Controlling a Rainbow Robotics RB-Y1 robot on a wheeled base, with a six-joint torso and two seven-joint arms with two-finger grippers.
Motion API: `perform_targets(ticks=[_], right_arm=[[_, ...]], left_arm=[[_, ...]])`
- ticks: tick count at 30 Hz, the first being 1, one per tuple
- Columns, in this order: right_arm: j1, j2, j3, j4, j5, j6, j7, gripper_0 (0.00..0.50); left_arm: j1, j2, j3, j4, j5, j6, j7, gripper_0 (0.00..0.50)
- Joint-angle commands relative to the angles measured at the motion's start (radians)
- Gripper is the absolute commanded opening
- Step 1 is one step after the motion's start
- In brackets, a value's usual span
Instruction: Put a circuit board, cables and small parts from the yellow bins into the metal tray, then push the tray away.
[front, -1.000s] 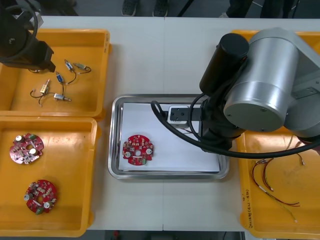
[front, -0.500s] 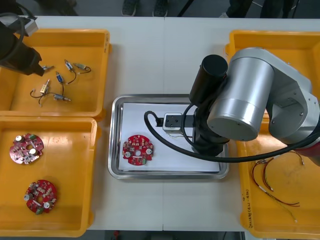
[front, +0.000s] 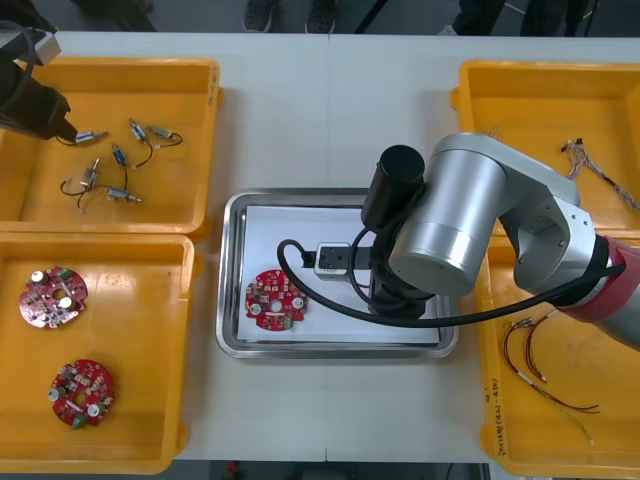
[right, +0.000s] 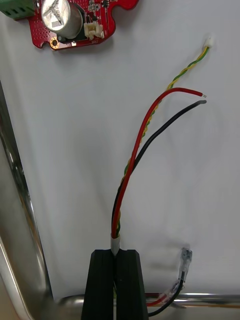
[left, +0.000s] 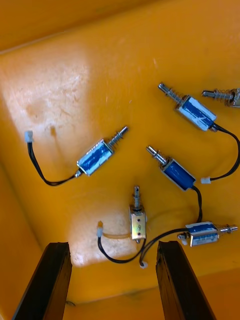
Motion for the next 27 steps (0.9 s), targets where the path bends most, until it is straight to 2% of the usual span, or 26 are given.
perform_targets(ticks=[1,9,15,16,17,18,19,20,21,27], right_arm=[[0.027,0.017,0.022,-0.005,0.009,-0.011,-0.041,0.0],[0.047,0.009,0.053,-0.006,0.018,-0.004,-0.061,0.0],[0.053,0.011,0.06,-0.006,0.015,-0.004,-0.071,0.006],[0.056,0.011,0.06,-0.006,0.015,-0.004,-0.071,0.053],[0.056,0.011,0.059,-0.006,0.014,-0.004,-0.071,0.077],[0.058,0.011,0.059,-0.006,0.014,-0.008,-0.071,0.195],[0.058,0.009,0.059,-0.006,0.012,-0.013,-0.071,0.366],[0.058,0.011,0.059,-0.006,0.012,-0.016,-0.071,0.418],[0.058,0.009,0.059,-0.006,0.015,-0.022,-0.071,0.496],[0.056,0.009,0.059,-0.006,0.023,-0.047,-0.074,0.5]], left_arm=[[-0.105,-0.035,-0.033,0.085,-0.02,-0.065,-0.158,0.5],[-0.157,-0.072,-0.051,0.229,-0.024,-0.166,-0.271,0.5],[-0.184,-0.099,-0.056,0.295,-0.037,-0.205,-0.296,0.5],[-0.185,-0.102,-0.065,0.298,-0.042,-0.215,-0.299,0.5],[-0.187,-0.104,-0.071,0.3,-0.043,-0.222,-0.302,0.5],[-0.188,-0.107,-0.087,0.307,-0.047,-0.234,-0.303,0.5],[-0.19,-0.11,-0.096,0.318,-0.048,-0.246,-0.305,0.5],[-0.191,-0.111,-0.1,0.324,-0.05,-0.254,-0.306,0.5],[-0.196,-0.116,-0.105,0.344,-0.051,-0.271,-0.313,0.5],[-0.211,-0.125,-0.105,0.438,-0.048,-0.343,-0.414,0.5]])
